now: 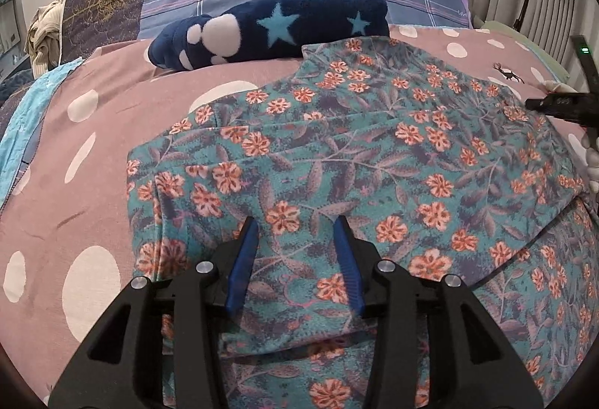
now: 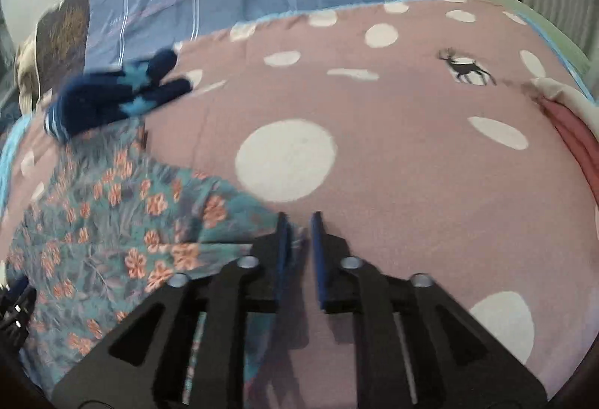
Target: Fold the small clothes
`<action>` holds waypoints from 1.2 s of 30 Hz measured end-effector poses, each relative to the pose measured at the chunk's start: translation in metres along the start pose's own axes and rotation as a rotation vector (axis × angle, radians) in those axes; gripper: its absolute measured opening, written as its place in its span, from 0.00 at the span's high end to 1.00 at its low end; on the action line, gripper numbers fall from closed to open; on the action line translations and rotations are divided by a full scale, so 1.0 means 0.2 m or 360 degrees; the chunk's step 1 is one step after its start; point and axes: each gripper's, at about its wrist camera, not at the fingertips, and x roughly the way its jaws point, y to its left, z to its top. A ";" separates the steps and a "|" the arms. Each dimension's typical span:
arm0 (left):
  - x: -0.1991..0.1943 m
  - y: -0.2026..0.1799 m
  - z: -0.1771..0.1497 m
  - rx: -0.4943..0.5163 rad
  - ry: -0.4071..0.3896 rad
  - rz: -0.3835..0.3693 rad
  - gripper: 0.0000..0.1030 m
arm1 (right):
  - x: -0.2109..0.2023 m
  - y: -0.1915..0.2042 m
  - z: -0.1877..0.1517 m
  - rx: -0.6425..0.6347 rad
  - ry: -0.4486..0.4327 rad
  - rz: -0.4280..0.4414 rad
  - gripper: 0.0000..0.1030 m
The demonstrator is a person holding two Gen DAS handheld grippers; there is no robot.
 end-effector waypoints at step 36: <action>-0.12 0.04 -0.07 -0.0054 0.0011 -0.0121 0.46 | -0.20 0.19 -0.47 -0.0424 0.0084 0.0185 0.77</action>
